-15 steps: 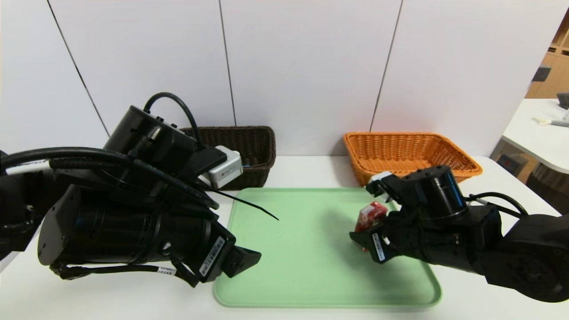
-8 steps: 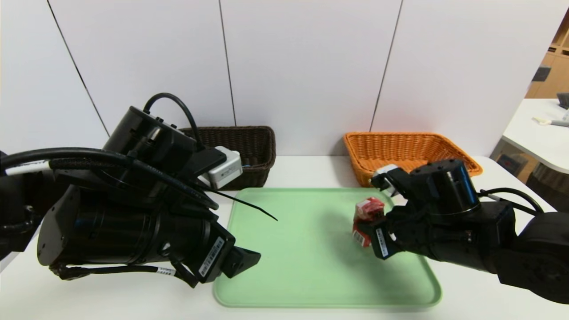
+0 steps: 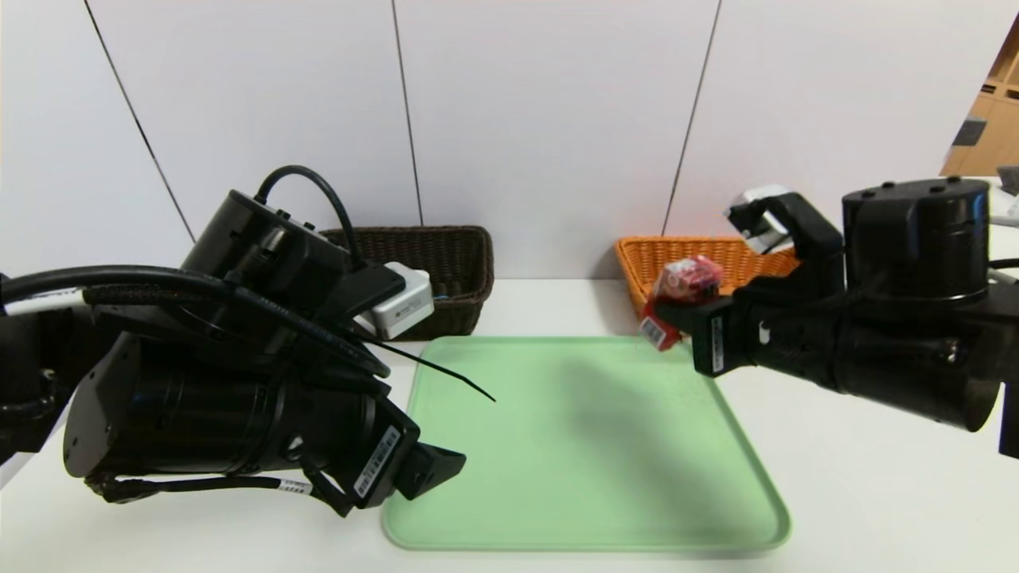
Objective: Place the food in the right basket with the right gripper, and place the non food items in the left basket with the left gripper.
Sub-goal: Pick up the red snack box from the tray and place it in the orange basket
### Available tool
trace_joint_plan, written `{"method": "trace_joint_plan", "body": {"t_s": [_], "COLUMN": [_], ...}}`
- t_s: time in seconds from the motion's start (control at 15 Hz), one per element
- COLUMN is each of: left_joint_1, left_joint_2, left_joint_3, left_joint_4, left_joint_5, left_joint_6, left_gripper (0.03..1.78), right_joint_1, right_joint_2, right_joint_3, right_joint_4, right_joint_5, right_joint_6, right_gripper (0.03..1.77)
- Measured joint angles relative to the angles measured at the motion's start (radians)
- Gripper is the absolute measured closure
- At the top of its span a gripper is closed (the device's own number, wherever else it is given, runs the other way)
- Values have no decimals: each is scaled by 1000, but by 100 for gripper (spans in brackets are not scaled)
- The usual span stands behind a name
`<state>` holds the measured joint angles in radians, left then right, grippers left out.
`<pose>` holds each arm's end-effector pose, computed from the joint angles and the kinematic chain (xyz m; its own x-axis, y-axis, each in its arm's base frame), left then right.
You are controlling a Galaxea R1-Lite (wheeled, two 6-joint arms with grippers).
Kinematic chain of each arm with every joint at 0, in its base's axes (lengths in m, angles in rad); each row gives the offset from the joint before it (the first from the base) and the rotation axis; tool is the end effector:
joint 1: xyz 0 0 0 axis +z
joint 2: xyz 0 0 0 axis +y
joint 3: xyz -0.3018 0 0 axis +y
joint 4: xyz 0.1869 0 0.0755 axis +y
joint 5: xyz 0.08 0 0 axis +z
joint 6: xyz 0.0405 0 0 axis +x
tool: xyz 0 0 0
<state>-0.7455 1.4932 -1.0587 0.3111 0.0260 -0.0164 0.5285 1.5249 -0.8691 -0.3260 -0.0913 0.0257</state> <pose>0.1965 -0.1800 0.2090 0.5573 -0.4791 -0.6782 0.6558 0.7549 0.0056 0.2559 0.1451 0.2084 0.8596 0.3963 -0.3225 -0.4203 0.9074 -0.0052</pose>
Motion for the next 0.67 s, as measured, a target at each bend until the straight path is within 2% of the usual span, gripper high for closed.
{"method": "trace_joint_plan", "body": {"t_s": [0.27, 0.67], "left_joint_1": [0, 0], "left_joint_2": [0, 2], "left_joint_3": [0, -3], "left_joint_4": [0, 0], "left_joint_5": [0, 1], "left_joint_6": [3, 16], "left_gripper": [12, 12], "right_joint_1": [-141, -329], "right_joint_2": [13, 229], "right_joint_3": [-94, -265], "right_joint_4": [-9, -11], "right_joint_5": [0, 0], "right_joint_6": [-49, -107], "right_gripper": [138, 138]}}
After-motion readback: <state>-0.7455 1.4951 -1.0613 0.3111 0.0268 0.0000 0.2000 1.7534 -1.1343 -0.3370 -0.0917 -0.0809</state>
